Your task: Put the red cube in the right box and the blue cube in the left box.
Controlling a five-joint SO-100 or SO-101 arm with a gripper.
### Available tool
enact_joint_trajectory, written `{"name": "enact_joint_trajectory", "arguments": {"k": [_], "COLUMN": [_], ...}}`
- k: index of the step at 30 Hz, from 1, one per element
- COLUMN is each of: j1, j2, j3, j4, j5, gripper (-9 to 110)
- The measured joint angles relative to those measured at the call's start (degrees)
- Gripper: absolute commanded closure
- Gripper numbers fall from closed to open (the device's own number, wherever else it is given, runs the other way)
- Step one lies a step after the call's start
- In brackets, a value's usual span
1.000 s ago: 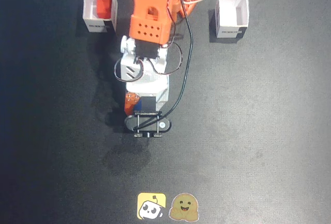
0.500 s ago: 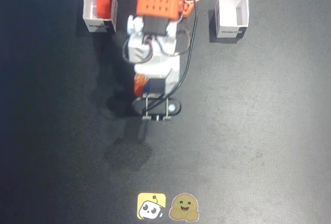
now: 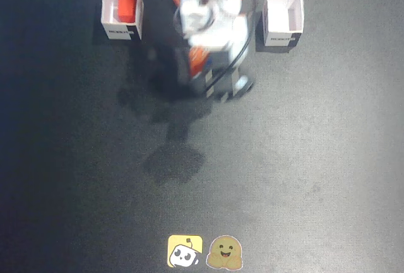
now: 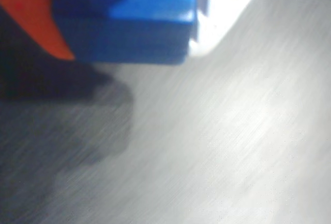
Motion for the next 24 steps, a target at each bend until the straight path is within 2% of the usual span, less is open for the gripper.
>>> {"name": "enact_joint_trajectory", "arguments": {"k": [4, 9, 24], "j1": [-6.77, -15.21, -37.97], "j2": [5.36, 6.24, -2.72], "j3": [0.0, 0.0, -7.21], "j4": [5.8, 7.29, 8.7], "j5": [1.67, 3.43, 6.68], "gripper": [91, 90, 90]}}
